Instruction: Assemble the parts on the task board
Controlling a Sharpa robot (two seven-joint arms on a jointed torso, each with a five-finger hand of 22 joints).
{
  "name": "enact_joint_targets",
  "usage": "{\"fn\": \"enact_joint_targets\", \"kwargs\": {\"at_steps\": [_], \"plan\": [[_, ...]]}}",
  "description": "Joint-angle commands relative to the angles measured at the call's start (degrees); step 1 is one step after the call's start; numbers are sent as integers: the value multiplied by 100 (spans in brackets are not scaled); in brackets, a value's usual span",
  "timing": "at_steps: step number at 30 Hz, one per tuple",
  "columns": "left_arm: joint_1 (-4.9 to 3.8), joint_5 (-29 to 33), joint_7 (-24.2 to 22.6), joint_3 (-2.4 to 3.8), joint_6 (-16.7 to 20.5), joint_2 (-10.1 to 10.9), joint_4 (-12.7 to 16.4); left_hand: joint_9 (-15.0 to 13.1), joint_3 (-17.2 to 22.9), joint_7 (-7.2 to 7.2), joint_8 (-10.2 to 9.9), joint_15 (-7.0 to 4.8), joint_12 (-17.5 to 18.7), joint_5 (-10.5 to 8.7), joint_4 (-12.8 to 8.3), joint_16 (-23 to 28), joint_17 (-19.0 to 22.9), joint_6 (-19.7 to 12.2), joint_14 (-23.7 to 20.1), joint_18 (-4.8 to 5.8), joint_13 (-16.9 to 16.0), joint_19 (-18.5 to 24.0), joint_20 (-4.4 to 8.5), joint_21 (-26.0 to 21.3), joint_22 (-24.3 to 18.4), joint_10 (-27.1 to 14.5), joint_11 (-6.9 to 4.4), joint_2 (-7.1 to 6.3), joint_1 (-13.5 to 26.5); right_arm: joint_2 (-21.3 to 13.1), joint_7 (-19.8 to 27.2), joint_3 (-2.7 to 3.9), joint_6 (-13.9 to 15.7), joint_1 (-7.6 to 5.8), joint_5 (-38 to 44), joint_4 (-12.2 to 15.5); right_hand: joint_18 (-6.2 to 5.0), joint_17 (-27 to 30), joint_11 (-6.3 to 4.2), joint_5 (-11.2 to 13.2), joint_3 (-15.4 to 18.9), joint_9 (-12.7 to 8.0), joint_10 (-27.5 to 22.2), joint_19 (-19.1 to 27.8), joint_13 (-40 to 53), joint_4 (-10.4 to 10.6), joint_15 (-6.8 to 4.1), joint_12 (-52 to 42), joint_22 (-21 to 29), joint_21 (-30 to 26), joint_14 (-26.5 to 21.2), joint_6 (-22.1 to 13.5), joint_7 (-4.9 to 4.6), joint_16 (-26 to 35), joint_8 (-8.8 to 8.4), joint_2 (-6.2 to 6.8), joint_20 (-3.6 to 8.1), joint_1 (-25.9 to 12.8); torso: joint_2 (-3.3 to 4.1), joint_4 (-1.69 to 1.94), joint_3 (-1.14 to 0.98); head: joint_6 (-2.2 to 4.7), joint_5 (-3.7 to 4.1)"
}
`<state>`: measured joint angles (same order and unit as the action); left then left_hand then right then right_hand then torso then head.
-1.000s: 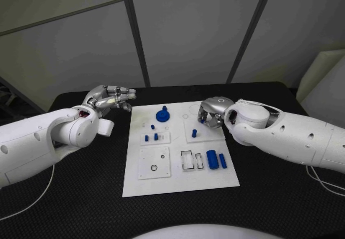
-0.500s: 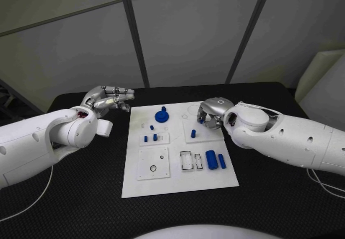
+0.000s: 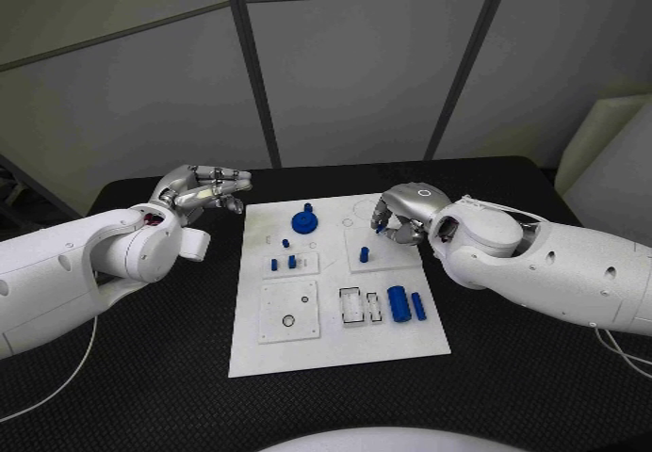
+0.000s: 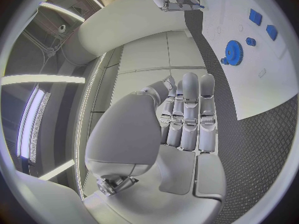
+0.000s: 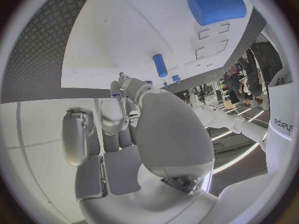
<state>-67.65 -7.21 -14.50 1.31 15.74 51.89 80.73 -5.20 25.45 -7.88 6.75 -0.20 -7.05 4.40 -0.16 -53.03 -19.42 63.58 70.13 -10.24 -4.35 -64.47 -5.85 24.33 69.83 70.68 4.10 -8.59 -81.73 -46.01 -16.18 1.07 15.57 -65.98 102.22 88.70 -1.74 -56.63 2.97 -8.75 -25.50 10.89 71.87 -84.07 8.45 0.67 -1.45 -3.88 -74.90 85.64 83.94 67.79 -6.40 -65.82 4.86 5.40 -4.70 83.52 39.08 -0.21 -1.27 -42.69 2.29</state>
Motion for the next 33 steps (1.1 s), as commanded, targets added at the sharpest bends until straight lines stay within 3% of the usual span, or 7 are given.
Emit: {"fn": "enact_joint_targets", "kwargs": {"at_steps": [1, 8, 14, 17, 22, 26, 33], "plan": [[-8, 33, -42, 6, -86, 0, 0, -6, 11, -34, -35, -1, 16, -10, -15, 27, 5, -3, -15, -19, -5, 32, -3, -35, -5, -10, 24, -11, 39, -103, 1, 9, 331, -15, -109, 252, 63, 5, -15, -37, -10, 4, 35, -380, -5, -36, -51, 19, -1160, 30, 90, 32, 3, 1, 25, 2, 43, -83, -2, -5, 3, 9, -6], [-8, 33, -32, 6, -114, -24, -7, -5, 11, -38, -40, 1, 21, -11, -19, 39, 9, -9, -18, -18, -5, 33, -4, -41, -10, -16, 28, -12, 40, -116, 60, 11, 372, -15, -355, 734, 67, -6, -16, -38, -11, 5, 37, -389, -8, -47, -53, 20, -1174, 46, 92, 35, 5, -10, 24, 4, 45, -85, 1, 5, 1, 14, -69], [-8, 42, -27, 6, -148, -76, -30, -5, 11, -38, -40, 1, 21, -11, -19, 39, 9, -9, -18, -18, -5, 33, -4, -41, -10, -16, 28, -12, 40, 188, 121, 6, 211, -10, -431, 954, 70, 5, -15, -42, -20, 5, 33, -393, -16, -61, -56, 26, -1182, 55, 91, 31, 5, -7, 17, -2, 48, -88, 1, 10, 9, -44, -278], [-8, 57, -23, 6, -158, -105, -44, -5, 12, -38, -41, 2, 22, -12, -19, 41, 10, -10, -19, -18, -5, 34, -4, -43, -11, -17, 28, -12, 41, 336, 181, 5, 106, 52, -439, 999, 75, 12, -13, -44, -24, 5, 29, -404, -21, -68, -57, 29, -1201, 76, 90, 27, 3, -5, 12, -7, 49, -94, 2, 7, 7, -69, -346], [-8, 67, -4, 6, -184, -170, -62, -5, 12, -41, -44, 4, 23, -13, -19, 46, 12, -12, -20, -18, -5, 34, -5, -46, -13, -19, 30, -10, 43, 614, 280, -2, -26, 271, -397, 954, 77, 15, -11, -44, -29, 5, 23, -408, -27, -76, -57, 33, -1207, 83, 89, 22, 1, -7, 6, -11, 50, -101, -1, 5, 13, -90, -454], [-10, 70, 34, 6, -216, -216, -83, -4, 10, -47, -55, 9, 32, -20, -20, 63, 19, -26, -23, -16, -5, 38, -8, -58, -22, -29, 37, -10, 52, 816, 323, -134, -132, 371, -339, 856, 83, 15, -3, -46, -42, 3, 2, -418, -44, -97, -54, 39, -1225, 103, 89, 4, -5, -16, -13, -22, 51, -119, 5, 9, 8, -102, -501], [-11, 71, 44, 7, -244, -260, -96, -4, 10, -47, -55, 9, 32, -20, -20, 63, 19, -26, -23, -16, -5, 38, -8, -58, -22, -29, 37, -10, 52, 994, 321, -223, -262, 454, -235, 686, 84, 15, -1, -46, -45, 3, -5, -419, -49, -104, -53, 40, -1228, 106, 89, -1, -7, -19, -19, -24, 51, -125, 0, 3, 11, -168, -593]]}}
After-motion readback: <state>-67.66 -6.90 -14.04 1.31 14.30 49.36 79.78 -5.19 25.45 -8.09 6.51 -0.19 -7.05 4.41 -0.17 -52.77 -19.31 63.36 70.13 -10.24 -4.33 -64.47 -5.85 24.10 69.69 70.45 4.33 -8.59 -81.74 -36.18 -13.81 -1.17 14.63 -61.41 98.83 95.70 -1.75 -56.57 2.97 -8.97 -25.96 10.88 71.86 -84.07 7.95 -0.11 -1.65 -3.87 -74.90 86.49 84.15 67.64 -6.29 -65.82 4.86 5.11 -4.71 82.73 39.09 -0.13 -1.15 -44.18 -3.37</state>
